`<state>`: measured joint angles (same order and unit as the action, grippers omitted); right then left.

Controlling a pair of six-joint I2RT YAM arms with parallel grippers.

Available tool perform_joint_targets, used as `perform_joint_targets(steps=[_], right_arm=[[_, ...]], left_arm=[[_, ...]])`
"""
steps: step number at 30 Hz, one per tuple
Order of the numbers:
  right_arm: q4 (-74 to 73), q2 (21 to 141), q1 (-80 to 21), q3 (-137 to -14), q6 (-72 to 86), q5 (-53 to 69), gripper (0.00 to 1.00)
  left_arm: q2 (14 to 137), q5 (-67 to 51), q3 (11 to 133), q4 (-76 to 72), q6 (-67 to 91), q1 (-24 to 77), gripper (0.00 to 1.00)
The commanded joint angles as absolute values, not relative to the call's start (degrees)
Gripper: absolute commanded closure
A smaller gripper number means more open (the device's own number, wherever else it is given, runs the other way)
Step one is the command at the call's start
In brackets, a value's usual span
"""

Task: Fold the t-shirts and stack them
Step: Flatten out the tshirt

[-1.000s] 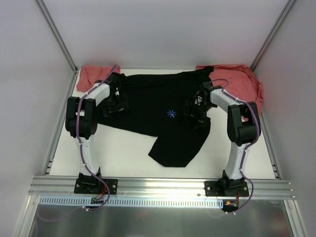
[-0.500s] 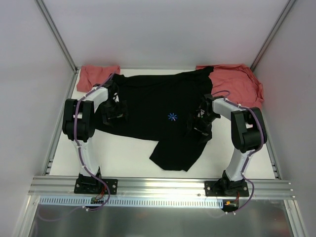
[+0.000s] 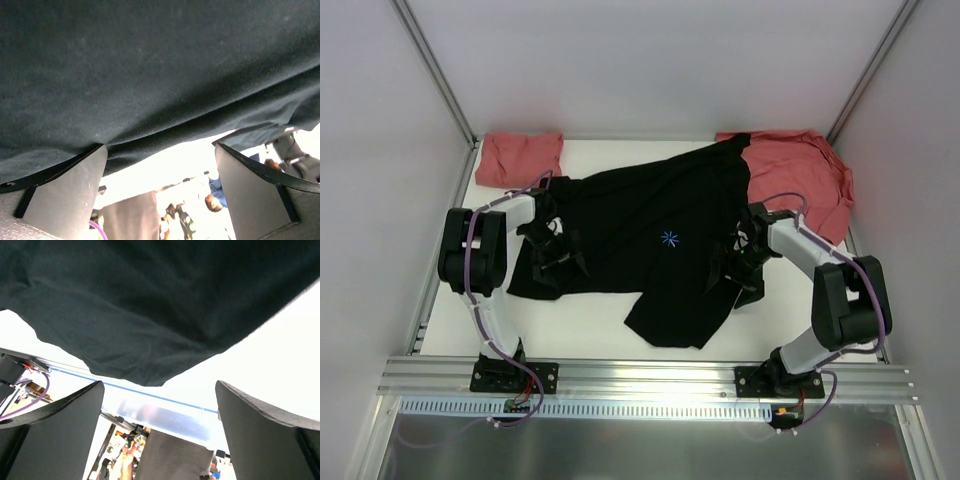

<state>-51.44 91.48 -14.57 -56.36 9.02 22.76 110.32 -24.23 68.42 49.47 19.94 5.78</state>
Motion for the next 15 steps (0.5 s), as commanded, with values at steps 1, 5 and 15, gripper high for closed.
perform_joint_targets(steps=[1, 5, 15], right_arm=[[-53.44, 85.18, -14.77, -55.11, 10.98, 20.83, 0.01], [-55.19, 82.71, -14.77, -55.28, 11.07, 19.6, 0.0], [-52.56, 86.38, -15.9, -63.18, 12.3, 21.62, 0.01]], left_arm=[[111.54, -21.8, 61.8, 46.32, 18.46, 6.06, 0.06], [108.11, -21.8, 56.7, 44.48, 18.89, 6.06, 0.06], [98.72, -18.02, 58.61, 44.56, 21.0, 6.15, 0.01]])
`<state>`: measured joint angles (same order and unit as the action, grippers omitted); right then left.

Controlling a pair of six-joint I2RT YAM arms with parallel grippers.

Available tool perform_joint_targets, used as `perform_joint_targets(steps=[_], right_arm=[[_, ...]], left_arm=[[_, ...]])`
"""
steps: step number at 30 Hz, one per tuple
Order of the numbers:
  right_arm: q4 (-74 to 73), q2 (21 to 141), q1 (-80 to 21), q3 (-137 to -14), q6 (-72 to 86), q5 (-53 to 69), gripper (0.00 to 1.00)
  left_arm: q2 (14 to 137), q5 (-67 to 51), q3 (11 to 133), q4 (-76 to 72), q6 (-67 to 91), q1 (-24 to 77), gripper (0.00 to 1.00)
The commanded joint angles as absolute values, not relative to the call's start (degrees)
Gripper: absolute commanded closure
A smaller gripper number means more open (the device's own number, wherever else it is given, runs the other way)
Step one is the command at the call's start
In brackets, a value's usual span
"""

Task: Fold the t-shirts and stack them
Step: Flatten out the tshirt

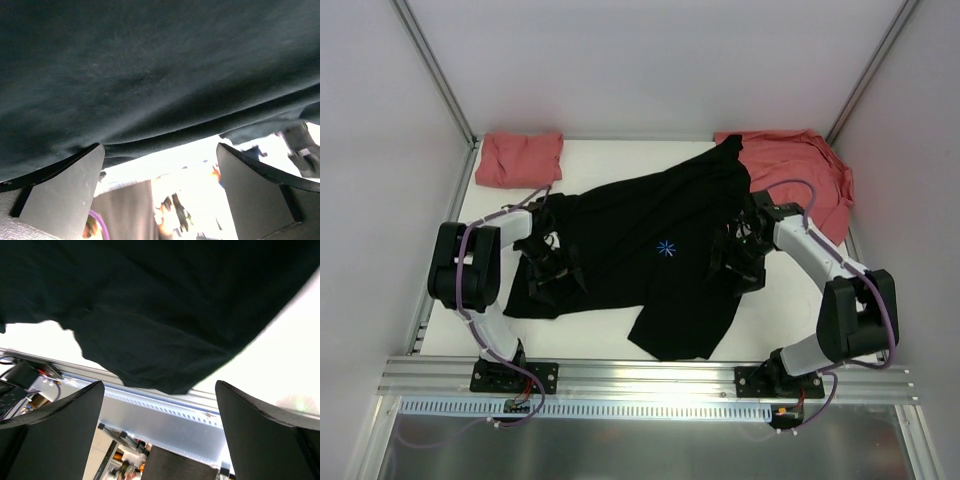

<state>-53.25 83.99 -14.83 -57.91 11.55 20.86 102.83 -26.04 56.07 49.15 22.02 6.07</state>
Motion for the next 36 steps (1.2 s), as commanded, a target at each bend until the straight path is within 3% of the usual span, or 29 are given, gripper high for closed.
perform_joint_targets(steps=[1, 9, 18, 24, 36], right_arm=[[-52.38, 87.7, -16.69, -64.41, 12.13, 21.88, 0.01], [-46.76, 102.47, -21.97, -73.65, 13.18, 25.31, 0.01], [-43.15, 113.02, -22.5, -73.65, 11.43, 25.05, 0.0], [-47.37, 113.47, -22.5, -73.3, 9.06, 17.68, 0.01], [-53.79, 102.49, -16.19, -68.21, 8.88, 1.06, 0.01]], left_arm=[[95.83, -17.76, 59.75, 44.21, 21.44, 6.15, 0.01], [83.24, -19.69, 67.58, 35.69, 29.08, 6.15, 0.01], [73.13, -18.63, 70.92, 31.72, 35.24, 6.15, 0.01], [71.9, -16.79, 74.53, 35.5, 34.54, 6.15, 0.01], [72.24, -17.23, 77.52, 37.26, 33.84, 6.15, 0.01]])
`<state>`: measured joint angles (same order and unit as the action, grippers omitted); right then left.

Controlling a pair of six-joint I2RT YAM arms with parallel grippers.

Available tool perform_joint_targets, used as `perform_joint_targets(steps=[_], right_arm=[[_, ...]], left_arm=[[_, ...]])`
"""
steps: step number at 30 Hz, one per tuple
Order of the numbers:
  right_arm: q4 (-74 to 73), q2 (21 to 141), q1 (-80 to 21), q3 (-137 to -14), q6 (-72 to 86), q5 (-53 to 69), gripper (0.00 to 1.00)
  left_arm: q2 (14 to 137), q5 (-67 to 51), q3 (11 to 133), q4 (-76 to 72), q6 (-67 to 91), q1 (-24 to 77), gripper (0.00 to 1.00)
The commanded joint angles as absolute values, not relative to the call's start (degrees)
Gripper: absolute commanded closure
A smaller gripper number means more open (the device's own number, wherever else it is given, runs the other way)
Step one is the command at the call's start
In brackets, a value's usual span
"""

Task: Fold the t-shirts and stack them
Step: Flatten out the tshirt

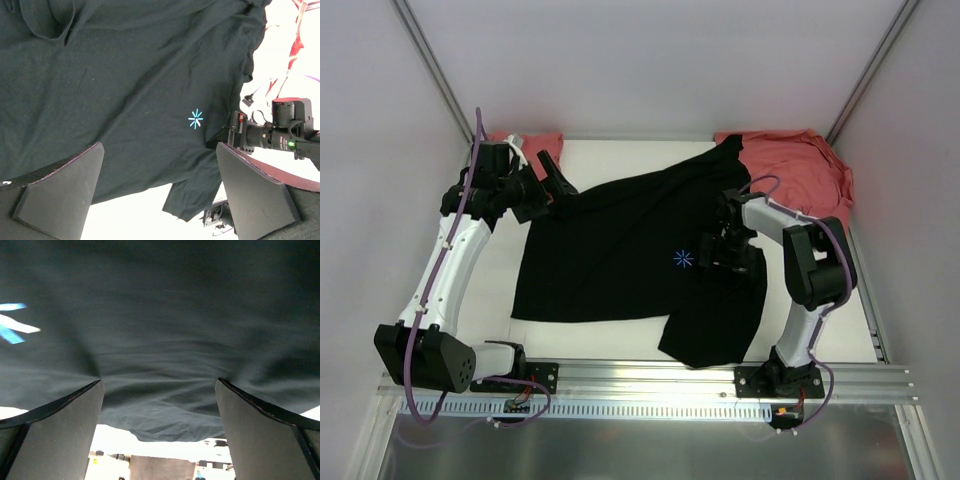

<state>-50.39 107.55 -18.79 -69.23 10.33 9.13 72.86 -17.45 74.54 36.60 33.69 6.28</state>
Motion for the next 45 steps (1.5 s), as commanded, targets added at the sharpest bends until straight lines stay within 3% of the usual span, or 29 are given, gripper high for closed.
perform_joint_targets(steps=[1, 11, 15, 19, 23, 27, 29, 33, 39, 45], right_arm=[[-54.4, 101.87, -15.39, -68.03, 8.79, 0.62, 0.0], [-56.43, 91.51, -12.57, -66.53, 8.88, 3.6, 0.01], [-54.59, 83.86, -12.57, -74.16, 7.92, 4.57, 0.0], [-55.63, 92.32, -11.78, -92.59, 5.2, 6.32, 0.0], [-61.59, 108.74, -10.2, -121.37, 4.22, 11.93, 0.01], [-64.95, 120.66, -8.62, -137.33, 7.02, 17.64, 0.01], [-62.16, 120.94, -7.48, -136.42, 9.13, 20.37, 0.01], [-56.71, 116.91, -5.98, -124.49, 10.02, 22.32, 0.0], [-57.48, 117.24, -4.13, -122.35, 8.79, 23.46, 0.0], [-56.69, 118.3, -3.87, -123.05, 10.1, 25.22, 0.0]], left_arm=[[72.33, -17.14, 78.04, 37.53, 33.49, 6.15, 0.01], [72.42, -15.73, 76.82, 37.19, 31.64, 6.15, 0.01], [72.86, -16.96, 73.75, 31.91, 29.71, 6.07, 0.01], [82.39, -15.23, 78.46, 33.45, 19.64, 6.06, 0.03], [92.26, -5.81, 88.22, 35.79, 9.33, 6.5, 0.18], [103.33, -0.36, 100.49, 39.69, 0.72, 6.94, 0.27], [108.95, 2.96, 103.62, 41.4, -3.68, 7.29, 0.32], [111.01, 5.72, 101.27, 41.14, -8.07, 8.0, 0.33], [106.01, 0.88, 92.39, 41.31, -13.78, 10.72, 0.43], [96.08, -3.07, 83.77, 40.52, -18.8, 13.36, 0.41]])
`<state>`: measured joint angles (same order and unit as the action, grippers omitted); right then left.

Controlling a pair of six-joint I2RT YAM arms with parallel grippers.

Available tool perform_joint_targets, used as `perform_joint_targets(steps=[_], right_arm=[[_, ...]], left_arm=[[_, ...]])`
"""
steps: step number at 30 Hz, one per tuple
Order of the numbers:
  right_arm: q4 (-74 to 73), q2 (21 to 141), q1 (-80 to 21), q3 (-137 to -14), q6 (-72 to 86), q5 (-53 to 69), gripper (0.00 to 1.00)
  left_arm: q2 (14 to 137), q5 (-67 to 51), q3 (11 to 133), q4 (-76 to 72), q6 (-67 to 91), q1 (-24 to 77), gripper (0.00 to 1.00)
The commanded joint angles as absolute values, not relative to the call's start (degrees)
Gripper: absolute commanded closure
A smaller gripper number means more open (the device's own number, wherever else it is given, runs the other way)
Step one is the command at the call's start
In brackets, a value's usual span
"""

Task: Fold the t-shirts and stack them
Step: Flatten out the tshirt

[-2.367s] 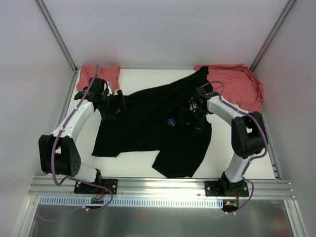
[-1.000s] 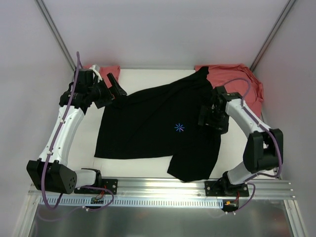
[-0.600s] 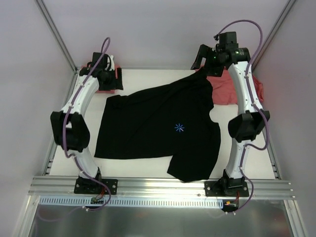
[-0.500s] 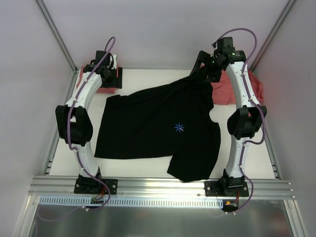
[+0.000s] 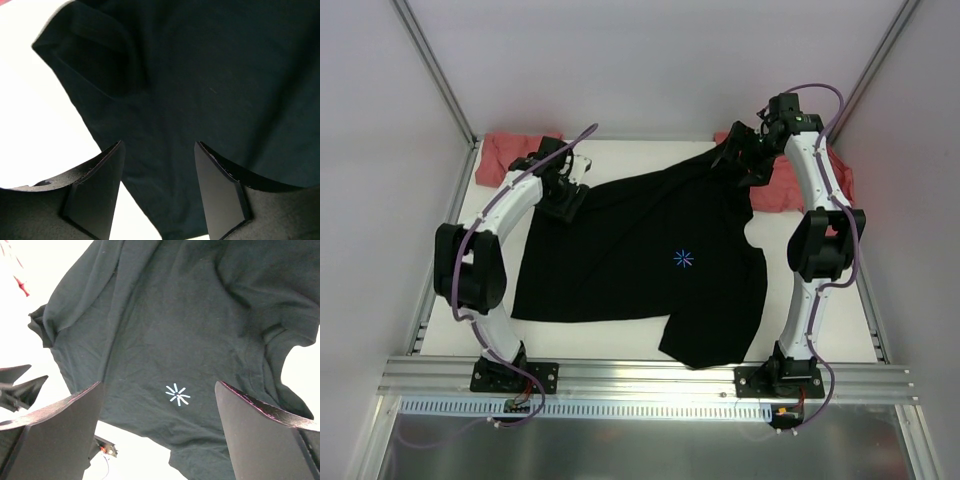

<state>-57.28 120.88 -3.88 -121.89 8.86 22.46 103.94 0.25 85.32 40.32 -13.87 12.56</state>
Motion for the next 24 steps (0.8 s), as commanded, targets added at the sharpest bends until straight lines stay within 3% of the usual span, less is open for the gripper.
perform_joint_targets(steps=[1, 9, 24], right_arm=[[-56.43, 118.47, -3.87, -122.96, 10.19, 25.4, 0.0], [-55.28, 116.55, -4.04, -119.28, 10.11, 25.84, 0.01], [-55.81, 114.08, -3.78, -115.84, 8.88, 26.1, 0.0]], left_arm=[[95.19, -3.34, 82.8, 40.52, -18.9, 13.45, 0.41], [93.25, -2.03, 75.15, 33.67, -19.6, 13.89, 0.4], [105.2, -2.99, 82.96, 28.3, -17.84, 13.8, 0.42]])
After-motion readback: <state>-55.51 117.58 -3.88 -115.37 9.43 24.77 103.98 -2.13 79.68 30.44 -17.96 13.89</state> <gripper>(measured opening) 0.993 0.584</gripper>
